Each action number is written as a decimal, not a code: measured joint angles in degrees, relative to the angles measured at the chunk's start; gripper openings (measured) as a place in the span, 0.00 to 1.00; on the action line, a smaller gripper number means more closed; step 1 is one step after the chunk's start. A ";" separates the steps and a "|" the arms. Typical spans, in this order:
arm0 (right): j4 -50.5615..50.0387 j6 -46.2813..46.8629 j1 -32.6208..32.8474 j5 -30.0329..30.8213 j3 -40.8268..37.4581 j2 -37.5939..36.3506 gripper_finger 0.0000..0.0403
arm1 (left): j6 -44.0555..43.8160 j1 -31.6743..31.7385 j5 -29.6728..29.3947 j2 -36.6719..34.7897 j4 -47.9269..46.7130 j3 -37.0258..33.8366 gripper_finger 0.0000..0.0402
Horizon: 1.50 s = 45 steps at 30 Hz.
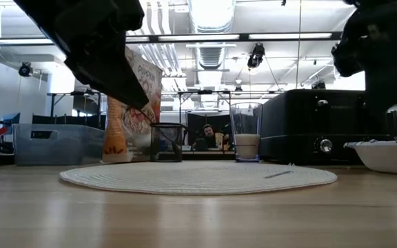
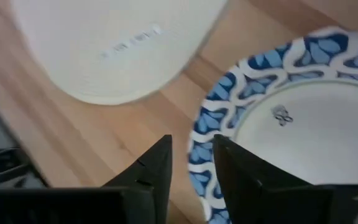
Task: Arrange a breakfast setting
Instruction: Put the white patterned bowl on the white placemat
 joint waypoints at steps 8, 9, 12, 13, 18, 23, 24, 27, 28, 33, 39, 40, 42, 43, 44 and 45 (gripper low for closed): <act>-0.30 -1.94 0.00 -1.80 5.10 8.44 0.40 | 0.04 0.02 0.08 0.00 -0.63 -0.91 0.55; -0.54 -1.57 0.00 -1.84 5.68 9.49 0.41 | 0.06 0.02 0.07 0.00 -0.63 -1.09 0.55; -1.98 0.34 0.00 -1.79 7.05 13.03 0.44 | 0.11 0.02 0.07 0.00 -0.50 -1.77 0.55; -2.59 0.63 0.00 -1.81 7.29 14.35 0.44 | 0.11 0.02 0.07 0.00 -0.48 -2.00 0.55; -3.26 1.21 0.00 -1.85 8.86 19.84 0.43 | 0.13 0.02 0.45 0.00 -0.22 -3.01 0.55; -5.39 1.53 0.00 -2.01 10.07 24.50 0.39 | 0.15 -0.02 0.95 0.00 -0.20 -3.64 0.55; -6.11 1.14 0.00 -2.01 10.14 25.37 0.38 | 0.15 -0.06 1.00 0.00 -0.22 -3.72 0.55; -6.70 0.28 0.00 -2.03 10.18 27.64 0.36 | 0.15 -0.11 1.09 -0.02 -0.43 -3.74 0.55; -6.75 -0.01 0.00 -2.13 10.20 28.12 0.35 | 0.15 -0.11 1.09 -0.02 -0.52 -3.74 0.55; -7.06 -1.99 0.00 -3.20 10.22 29.85 0.30 | 0.15 -0.11 1.16 -0.02 -0.81 -3.74 0.55; -7.56 -3.02 0.00 -3.55 10.22 28.71 0.20 | -0.02 -0.11 1.25 -0.02 -0.79 -3.74 0.55; -7.72 -3.46 0.00 -4.02 10.22 28.26 0.19 | -0.02 -0.11 1.25 -0.02 -0.77 -3.74 0.55; -7.64 -3.96 0.00 -4.65 10.22 27.27 0.15 | -0.02 -0.11 1.19 -0.04 -0.55 -3.74 0.55; -7.63 -4.29 0.09 -4.77 10.22 26.78 0.14 | -0.02 -0.11 1.07 -0.04 -0.38 -3.74 0.55; -7.57 -4.92 0.13 -4.86 10.22 26.18 0.13 | -0.02 -0.11 0.97 -0.04 -0.31 -3.72 0.55; -7.36 -6.15 0.13 -4.88 10.22 25.52 0.12 | -0.02 -0.11 0.93 -0.04 -0.17 -3.72 0.55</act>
